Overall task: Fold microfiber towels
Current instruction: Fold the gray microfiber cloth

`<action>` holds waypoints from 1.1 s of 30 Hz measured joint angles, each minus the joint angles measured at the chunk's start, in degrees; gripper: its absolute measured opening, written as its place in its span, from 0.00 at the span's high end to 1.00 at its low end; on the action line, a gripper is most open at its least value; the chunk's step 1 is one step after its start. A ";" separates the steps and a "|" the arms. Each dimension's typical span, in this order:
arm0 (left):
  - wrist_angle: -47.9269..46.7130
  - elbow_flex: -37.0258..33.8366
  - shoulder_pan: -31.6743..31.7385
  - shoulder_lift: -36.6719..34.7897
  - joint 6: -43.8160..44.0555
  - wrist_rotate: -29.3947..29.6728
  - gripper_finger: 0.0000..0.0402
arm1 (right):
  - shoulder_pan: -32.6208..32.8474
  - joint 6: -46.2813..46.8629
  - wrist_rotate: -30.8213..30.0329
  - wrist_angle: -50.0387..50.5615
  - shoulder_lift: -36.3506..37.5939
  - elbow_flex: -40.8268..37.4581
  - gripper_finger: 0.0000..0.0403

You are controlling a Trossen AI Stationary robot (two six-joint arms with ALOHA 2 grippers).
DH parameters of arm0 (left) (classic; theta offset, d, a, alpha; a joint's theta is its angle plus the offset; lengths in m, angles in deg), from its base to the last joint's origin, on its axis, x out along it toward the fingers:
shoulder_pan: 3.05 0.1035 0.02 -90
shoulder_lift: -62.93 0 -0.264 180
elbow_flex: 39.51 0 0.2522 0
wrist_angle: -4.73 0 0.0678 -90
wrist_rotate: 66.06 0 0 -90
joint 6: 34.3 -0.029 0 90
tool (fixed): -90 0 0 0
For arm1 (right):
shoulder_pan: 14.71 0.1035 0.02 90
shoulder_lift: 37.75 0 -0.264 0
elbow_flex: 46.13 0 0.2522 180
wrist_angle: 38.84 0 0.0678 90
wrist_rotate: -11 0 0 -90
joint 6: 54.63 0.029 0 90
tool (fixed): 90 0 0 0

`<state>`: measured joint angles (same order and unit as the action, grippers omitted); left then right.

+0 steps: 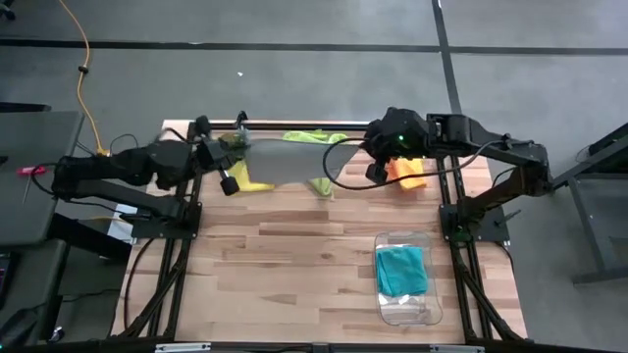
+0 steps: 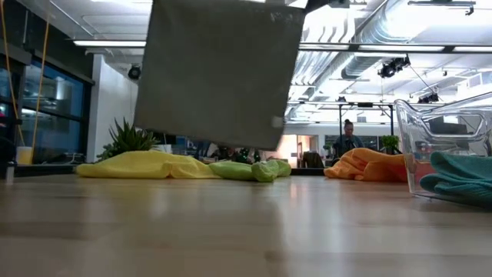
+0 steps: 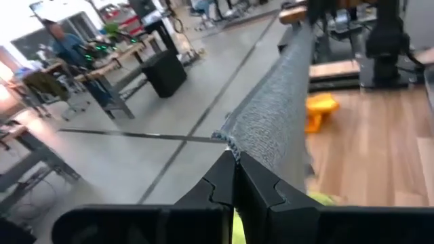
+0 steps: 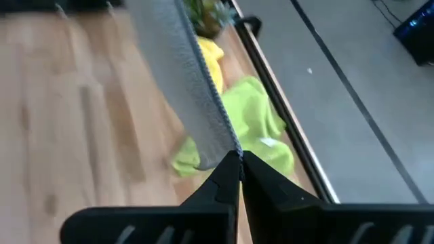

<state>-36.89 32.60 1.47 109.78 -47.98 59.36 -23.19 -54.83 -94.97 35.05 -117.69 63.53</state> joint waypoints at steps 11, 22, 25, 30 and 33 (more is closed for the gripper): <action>6.25 -8.42 3.68 -0.25 0.32 -8.48 1.00 | 0.55 0.34 1.95 1.78 0.09 -1.29 1.00; 1.36 -16.00 -13.67 -1.77 19.03 -9.47 1.00 | 17.57 18.83 2.82 -5.24 -0.04 -16.97 1.00; 1.59 -19.09 -19.82 -1.39 26.58 -9.01 1.00 | 21.30 24.42 3.16 -9.47 -0.04 -20.71 1.00; 2.60 -24.79 -29.31 -0.46 40.06 -7.16 1.00 | 26.32 33.82 5.10 -18.34 -0.04 -26.40 1.00; 4.67 -28.05 -33.93 0.47 46.89 -5.40 1.00 | 28.81 39.53 5.21 -23.15 -0.07 -29.76 1.00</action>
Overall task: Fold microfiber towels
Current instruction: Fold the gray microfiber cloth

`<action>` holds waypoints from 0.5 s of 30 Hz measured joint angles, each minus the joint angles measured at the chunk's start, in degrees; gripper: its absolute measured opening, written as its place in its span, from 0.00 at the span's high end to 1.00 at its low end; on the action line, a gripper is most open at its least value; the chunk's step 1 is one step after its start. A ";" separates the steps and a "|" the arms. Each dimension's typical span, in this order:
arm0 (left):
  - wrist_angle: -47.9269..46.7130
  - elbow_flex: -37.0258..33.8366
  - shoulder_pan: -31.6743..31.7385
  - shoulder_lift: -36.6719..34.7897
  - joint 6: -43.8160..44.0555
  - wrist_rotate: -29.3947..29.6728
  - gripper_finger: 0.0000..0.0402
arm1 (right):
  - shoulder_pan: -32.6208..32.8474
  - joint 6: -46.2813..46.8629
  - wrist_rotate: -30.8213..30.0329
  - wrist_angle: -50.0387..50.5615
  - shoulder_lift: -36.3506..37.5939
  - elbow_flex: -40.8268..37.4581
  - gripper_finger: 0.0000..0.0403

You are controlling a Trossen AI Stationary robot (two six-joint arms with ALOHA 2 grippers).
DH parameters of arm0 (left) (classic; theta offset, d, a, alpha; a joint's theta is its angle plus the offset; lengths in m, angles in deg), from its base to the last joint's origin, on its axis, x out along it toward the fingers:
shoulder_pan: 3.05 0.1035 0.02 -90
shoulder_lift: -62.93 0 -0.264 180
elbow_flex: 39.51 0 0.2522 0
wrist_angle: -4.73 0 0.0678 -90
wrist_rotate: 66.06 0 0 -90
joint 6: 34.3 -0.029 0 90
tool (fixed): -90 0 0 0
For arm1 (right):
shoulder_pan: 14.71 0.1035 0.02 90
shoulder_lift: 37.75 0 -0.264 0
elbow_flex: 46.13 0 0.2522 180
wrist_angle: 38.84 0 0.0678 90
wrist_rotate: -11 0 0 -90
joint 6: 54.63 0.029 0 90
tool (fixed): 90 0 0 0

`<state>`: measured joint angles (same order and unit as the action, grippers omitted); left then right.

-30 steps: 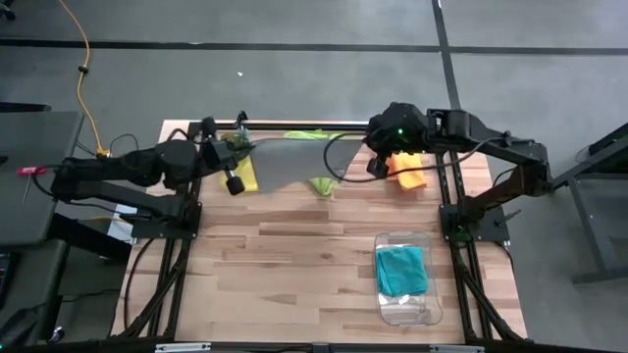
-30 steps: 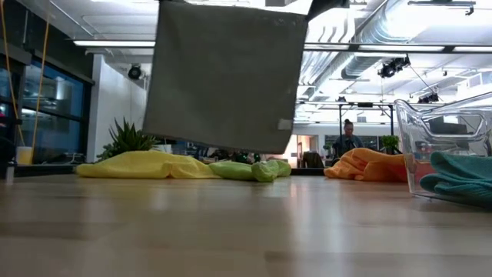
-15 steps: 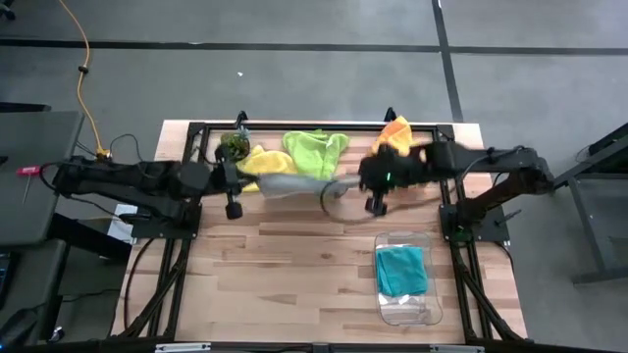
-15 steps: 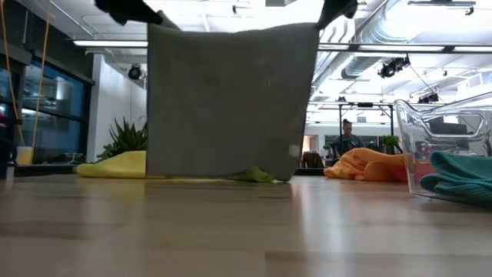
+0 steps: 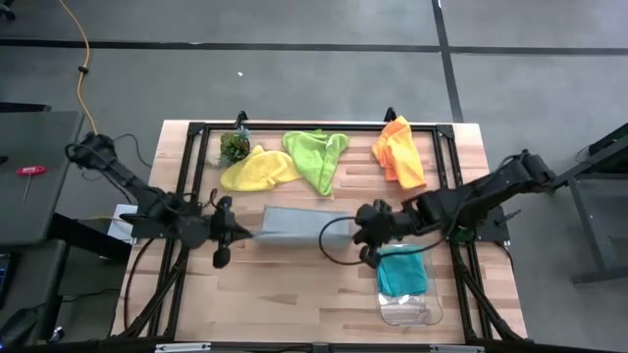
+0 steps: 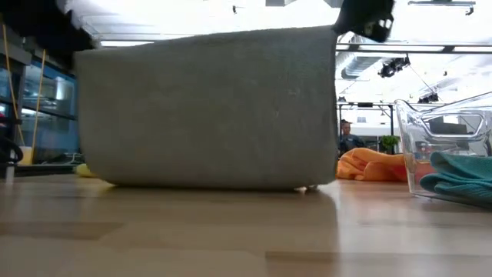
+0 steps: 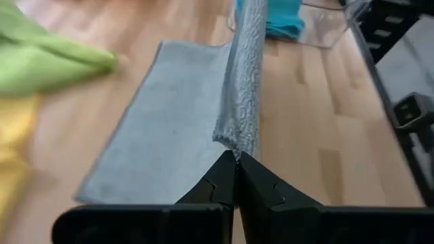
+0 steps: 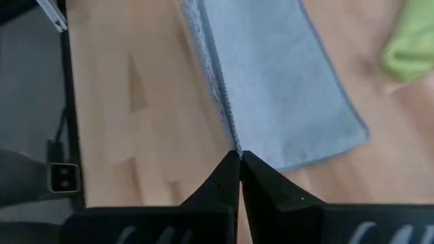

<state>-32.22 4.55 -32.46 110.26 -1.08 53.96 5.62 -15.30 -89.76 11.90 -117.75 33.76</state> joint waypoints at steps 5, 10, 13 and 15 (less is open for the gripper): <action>7.10 -4.85 -5.45 1.92 10.11 1.63 1.00 | 3.10 9.45 0.24 -7.49 0.00 -5.39 1.00; 12.05 -7.08 -6.99 5.34 16.45 4.67 1.00 | 3.34 15.14 0.74 -10.37 0.00 -9.14 1.00; 12.95 -7.10 -5.63 7.41 17.20 7.12 1.00 | 1.00 16.11 0.78 -9.95 -0.02 -10.64 1.00; 13.37 -7.12 -3.79 8.40 17.21 8.33 1.00 | -1.36 15.23 0.82 -8.99 -0.07 -10.91 1.00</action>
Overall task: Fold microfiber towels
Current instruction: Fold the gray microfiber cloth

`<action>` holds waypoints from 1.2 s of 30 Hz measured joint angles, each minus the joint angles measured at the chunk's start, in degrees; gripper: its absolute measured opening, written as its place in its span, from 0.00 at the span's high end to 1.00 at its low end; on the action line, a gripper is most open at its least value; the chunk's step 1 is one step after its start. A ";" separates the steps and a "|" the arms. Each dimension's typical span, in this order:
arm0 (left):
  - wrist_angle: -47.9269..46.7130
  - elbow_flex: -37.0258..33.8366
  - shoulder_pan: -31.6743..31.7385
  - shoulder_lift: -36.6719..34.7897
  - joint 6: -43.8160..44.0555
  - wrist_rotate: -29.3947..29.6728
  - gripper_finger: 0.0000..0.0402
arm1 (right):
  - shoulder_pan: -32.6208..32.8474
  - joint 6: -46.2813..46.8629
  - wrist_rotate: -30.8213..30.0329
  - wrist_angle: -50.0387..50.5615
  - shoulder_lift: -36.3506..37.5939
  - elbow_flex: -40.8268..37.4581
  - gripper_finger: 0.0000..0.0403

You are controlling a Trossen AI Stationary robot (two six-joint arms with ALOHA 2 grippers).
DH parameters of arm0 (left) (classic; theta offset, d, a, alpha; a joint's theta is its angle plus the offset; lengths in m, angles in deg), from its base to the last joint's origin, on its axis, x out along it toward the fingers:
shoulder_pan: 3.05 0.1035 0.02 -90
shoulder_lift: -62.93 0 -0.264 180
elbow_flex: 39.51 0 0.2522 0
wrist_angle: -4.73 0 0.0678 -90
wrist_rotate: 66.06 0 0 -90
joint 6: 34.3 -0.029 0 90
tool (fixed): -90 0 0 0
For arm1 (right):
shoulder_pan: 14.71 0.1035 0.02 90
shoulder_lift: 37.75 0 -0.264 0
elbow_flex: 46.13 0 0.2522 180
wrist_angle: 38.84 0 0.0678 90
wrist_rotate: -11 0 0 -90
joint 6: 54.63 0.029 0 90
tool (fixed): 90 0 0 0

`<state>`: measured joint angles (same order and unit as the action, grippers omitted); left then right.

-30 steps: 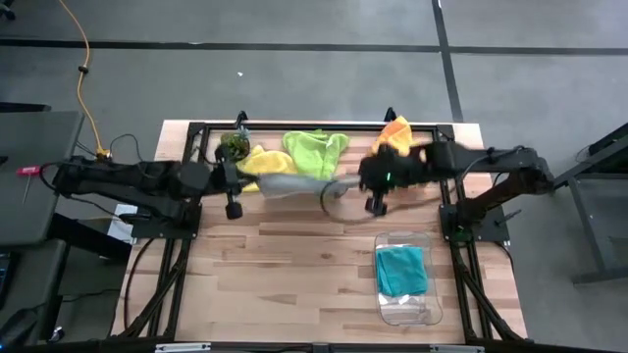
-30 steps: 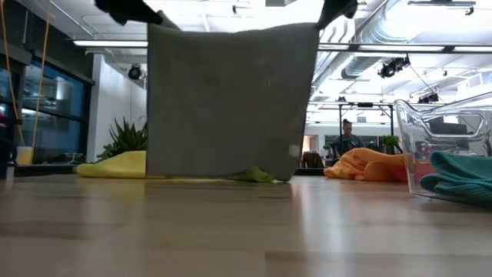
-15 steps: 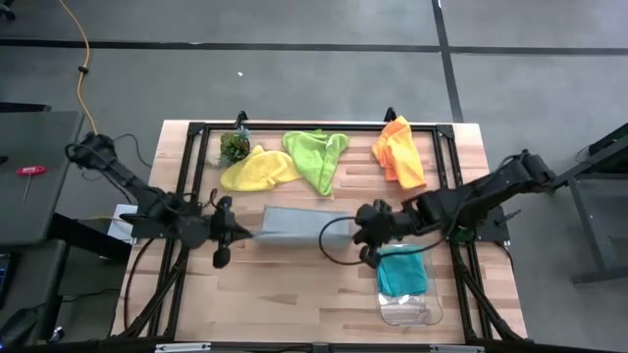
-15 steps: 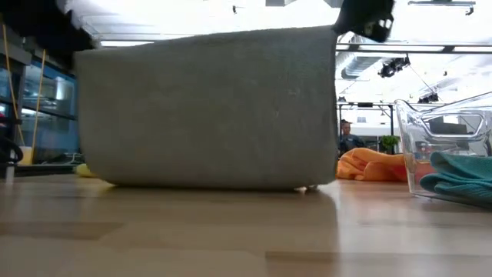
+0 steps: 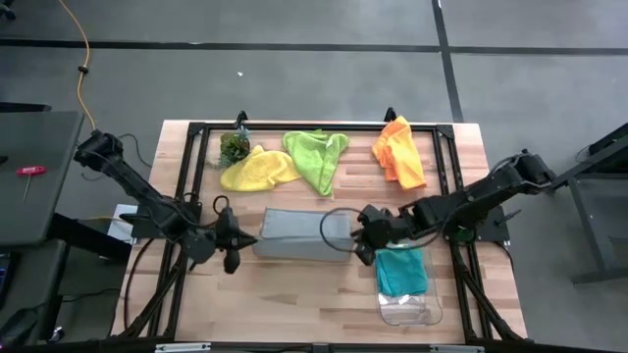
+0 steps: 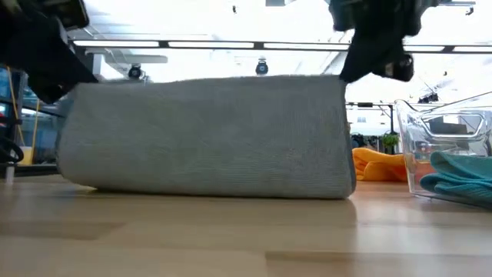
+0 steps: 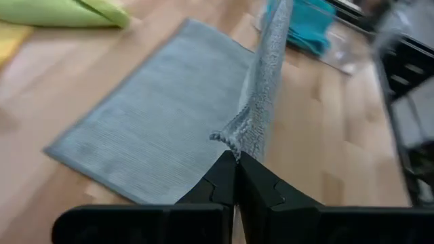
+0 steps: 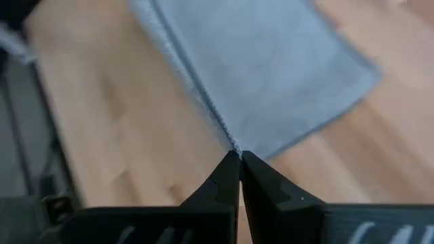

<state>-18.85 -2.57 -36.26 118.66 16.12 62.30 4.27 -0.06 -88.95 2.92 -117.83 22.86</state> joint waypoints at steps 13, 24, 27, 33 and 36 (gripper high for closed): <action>-3.01 0.07 12.89 2.70 -2.17 -1.30 1.00 | -11.85 -5.41 4.23 3.55 -1.27 -0.01 1.00; -1.42 0.01 15.82 7.61 -3.18 0.14 1.00 | -13.75 -0.53 9.02 3.94 -5.88 0.07 1.00; -1.23 0.00 16.41 8.82 -3.65 0.80 1.00 | -13.75 -0.55 9.01 2.86 -7.76 0.06 1.00; 1.22 0.04 17.77 11.68 -7.46 1.69 1.00 | -14.03 0.91 7.80 2.18 -9.85 0.06 1.00; 1.23 0.00 17.99 13.02 -7.42 1.10 0.99 | -14.03 1.11 6.56 2.15 -10.00 0.06 1.00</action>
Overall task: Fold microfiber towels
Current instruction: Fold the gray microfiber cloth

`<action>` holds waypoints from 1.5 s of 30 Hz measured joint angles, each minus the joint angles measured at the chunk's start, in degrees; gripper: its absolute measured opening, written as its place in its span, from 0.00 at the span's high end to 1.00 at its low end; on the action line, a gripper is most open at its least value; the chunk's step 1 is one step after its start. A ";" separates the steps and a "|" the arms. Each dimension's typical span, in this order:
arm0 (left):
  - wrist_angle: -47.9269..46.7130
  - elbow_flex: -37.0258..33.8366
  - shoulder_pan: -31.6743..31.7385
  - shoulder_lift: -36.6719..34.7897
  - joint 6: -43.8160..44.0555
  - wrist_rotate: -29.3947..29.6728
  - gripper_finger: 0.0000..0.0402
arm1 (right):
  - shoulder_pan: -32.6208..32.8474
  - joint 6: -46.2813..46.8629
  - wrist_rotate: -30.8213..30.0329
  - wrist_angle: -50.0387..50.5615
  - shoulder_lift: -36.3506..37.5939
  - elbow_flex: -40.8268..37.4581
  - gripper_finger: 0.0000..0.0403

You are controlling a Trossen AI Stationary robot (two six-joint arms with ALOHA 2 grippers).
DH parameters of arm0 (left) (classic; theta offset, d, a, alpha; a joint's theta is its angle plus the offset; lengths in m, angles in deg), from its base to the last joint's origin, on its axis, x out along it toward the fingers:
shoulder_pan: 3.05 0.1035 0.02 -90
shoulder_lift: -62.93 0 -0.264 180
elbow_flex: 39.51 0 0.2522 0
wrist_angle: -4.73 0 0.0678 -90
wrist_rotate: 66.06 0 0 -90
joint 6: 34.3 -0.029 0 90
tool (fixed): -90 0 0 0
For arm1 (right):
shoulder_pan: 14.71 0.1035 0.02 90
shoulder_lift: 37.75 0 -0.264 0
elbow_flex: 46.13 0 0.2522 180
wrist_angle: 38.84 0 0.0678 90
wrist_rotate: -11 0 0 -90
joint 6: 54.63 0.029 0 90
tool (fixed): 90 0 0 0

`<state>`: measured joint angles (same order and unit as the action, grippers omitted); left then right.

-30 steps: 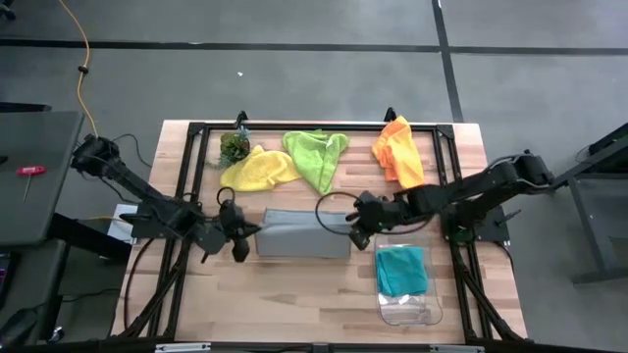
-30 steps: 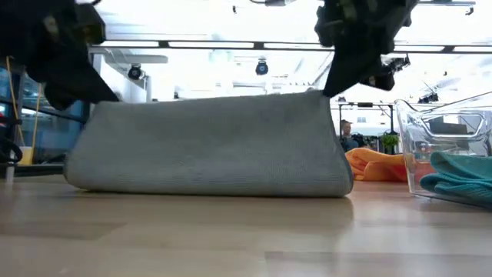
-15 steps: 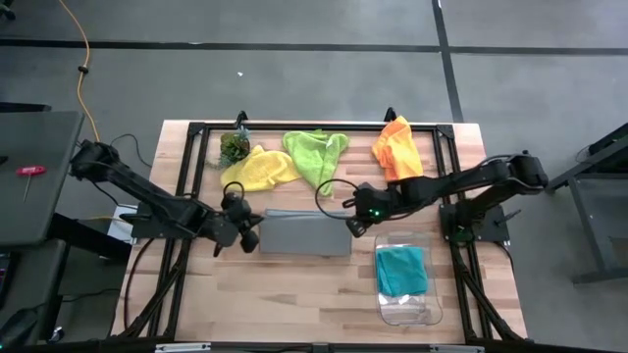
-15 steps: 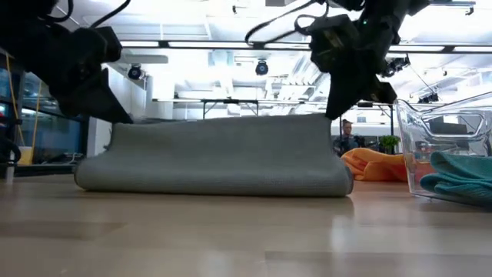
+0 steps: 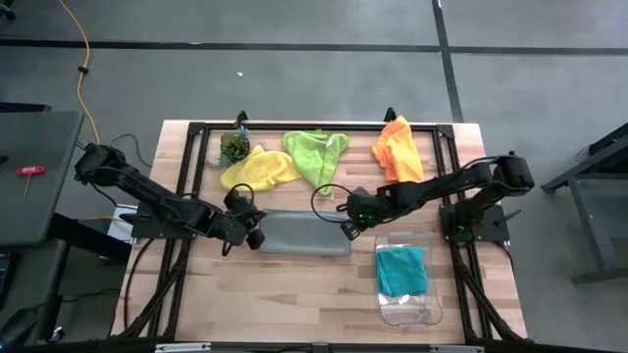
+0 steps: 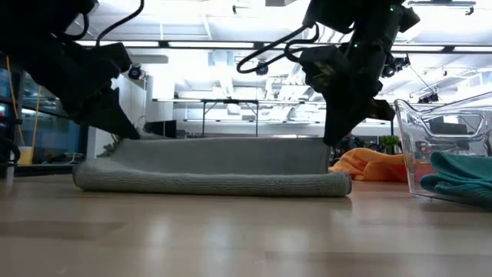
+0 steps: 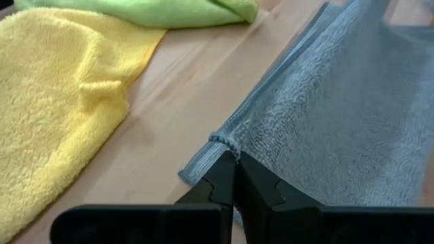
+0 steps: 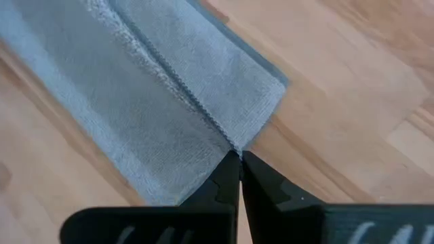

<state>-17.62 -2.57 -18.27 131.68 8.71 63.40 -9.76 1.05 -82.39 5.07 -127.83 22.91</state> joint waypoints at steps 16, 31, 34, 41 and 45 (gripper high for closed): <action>2.16 0.00 -0.02 5.45 0.26 0.30 0.91 | -0.16 4.84 -3.02 0.40 0.00 -0.02 0.97; -6.98 0.02 4.45 -3.86 -5.67 -0.27 0.67 | -5.54 -0.70 -2.26 10.62 3.02 2.45 0.44; -6.80 0.02 5.86 -9.33 -8.94 -2.55 0.64 | -7.55 -1.86 1.40 13.48 5.21 1.89 0.40; 1.01 0.04 7.08 -17.49 -9.16 -11.79 0.61 | -8.35 -2.42 5.49 15.04 8.40 -0.76 0.39; 12.79 0.04 7.10 -17.96 -12.83 -17.15 0.61 | -7.48 -3.32 5.47 13.34 9.31 -0.83 0.39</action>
<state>-4.83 -2.52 -11.17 113.72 -4.12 46.25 -17.25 -2.27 -76.92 18.40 -118.52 22.08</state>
